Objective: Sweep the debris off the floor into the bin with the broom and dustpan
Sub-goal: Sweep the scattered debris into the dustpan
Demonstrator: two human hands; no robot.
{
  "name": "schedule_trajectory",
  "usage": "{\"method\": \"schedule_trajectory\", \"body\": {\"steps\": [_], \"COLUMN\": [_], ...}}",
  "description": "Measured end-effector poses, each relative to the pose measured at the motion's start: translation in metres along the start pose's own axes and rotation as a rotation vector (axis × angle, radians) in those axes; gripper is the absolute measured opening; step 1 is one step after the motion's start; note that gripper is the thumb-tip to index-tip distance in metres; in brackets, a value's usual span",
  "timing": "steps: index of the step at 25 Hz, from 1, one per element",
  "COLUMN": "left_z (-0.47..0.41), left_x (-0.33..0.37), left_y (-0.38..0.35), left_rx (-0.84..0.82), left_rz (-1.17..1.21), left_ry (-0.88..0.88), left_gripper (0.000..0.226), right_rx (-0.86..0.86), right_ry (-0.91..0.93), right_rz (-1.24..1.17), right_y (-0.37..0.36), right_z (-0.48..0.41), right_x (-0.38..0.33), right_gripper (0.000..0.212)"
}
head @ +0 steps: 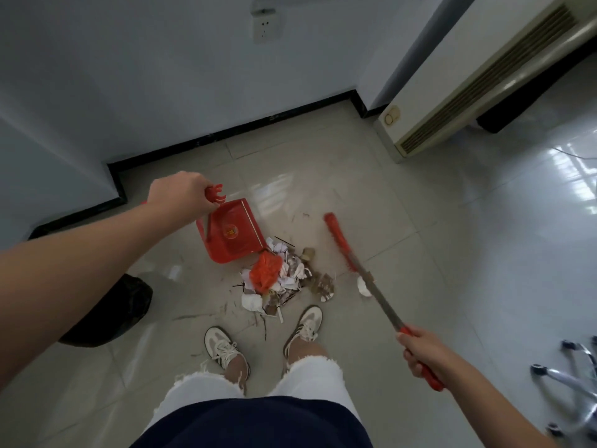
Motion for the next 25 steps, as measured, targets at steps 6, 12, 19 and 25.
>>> {"method": "schedule_trajectory", "body": {"steps": [6, 12, 19, 25], "left_z": [0.023, -0.011, -0.029, 0.012], "left_x": [0.025, -0.040, -0.087, -0.089], "left_y": [0.002, -0.030, -0.055, -0.050], "left_rx": [0.034, 0.085, 0.067, -0.016], "left_rz": [-0.042, 0.091, 0.118, 0.085], "left_ry": [-0.029, -0.007, -0.067, -0.081], "left_gripper": [0.033, 0.042, 0.050, 0.062], "right_rx": [0.080, 0.086, 0.003, -0.159], "right_ry": [-0.150, -0.261, -0.191, -0.161], "right_rz": [-0.311, -0.404, -0.277, -0.141], "right_y": [0.060, 0.061, -0.021, -0.126], "right_z": [-0.070, -0.136, -0.114, -0.033], "right_x": [0.029, 0.048, 0.006, -0.038], "right_gripper": [0.023, 0.032, 0.034, 0.040]}}
Point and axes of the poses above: each hand's wrist, its own z-axis away from the middle knuckle, its own y-axis out of the back of the hand, x = y × z, the point moved 3 cm from there along -z, towards the middle knuckle, and after that the axes turned 7 degrees about -y, right-handed, at the moved point
